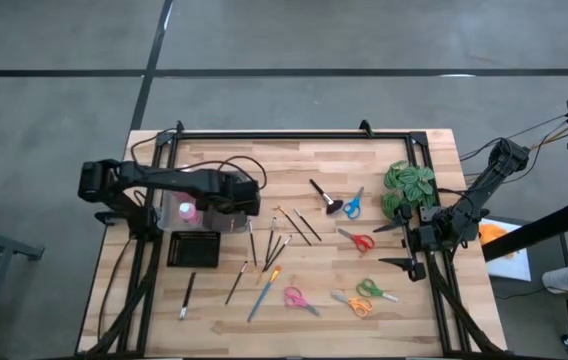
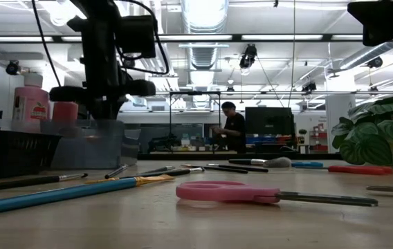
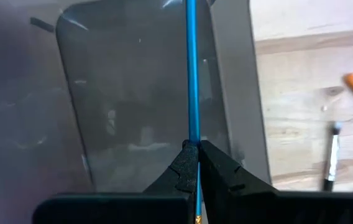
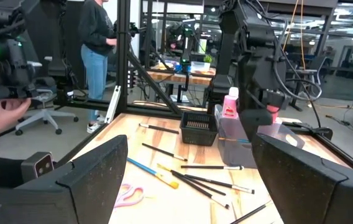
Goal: Pick & Place Paint Supplies
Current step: Put the left blue brush into the black bin
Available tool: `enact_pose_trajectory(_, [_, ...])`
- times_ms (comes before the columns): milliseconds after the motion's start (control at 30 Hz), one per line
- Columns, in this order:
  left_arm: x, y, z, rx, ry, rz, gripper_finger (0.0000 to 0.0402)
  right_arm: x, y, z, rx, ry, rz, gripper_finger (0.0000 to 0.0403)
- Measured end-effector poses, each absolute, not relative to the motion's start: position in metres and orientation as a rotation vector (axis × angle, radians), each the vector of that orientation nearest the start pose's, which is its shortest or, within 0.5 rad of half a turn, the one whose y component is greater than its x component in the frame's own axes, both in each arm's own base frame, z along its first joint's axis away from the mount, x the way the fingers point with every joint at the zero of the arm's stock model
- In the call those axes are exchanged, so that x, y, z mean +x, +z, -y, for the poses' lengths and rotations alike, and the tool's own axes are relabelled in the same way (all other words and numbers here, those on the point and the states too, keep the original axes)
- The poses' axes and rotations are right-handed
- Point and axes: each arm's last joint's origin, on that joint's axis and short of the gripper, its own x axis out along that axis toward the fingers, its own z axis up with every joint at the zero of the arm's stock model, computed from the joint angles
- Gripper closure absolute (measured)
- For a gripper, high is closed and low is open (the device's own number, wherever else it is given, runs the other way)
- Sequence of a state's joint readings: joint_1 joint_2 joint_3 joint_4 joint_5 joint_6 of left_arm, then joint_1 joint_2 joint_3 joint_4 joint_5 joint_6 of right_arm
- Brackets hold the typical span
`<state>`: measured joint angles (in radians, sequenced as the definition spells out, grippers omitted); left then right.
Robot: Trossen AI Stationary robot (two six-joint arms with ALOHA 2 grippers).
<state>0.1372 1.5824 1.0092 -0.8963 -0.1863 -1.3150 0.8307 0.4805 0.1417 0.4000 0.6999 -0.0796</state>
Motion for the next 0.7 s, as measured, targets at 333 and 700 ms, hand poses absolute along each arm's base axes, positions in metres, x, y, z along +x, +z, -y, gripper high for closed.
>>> enact_pose_trajectory(333, [0.2679, 0.1877, -0.0434, -1.014, 1.180, -1.074, 0.0391, 0.0992, 0.2062, -0.0810, -0.039, 0.129, 0.049, 0.0062])
enact_pose_trajectory(700, [0.2677, 0.1877, -0.0432, -1.022, 1.175, -1.081, 0.0383, 0.0992, 0.2062, -0.0810, -0.037, 0.129, 0.049, 0.0062])
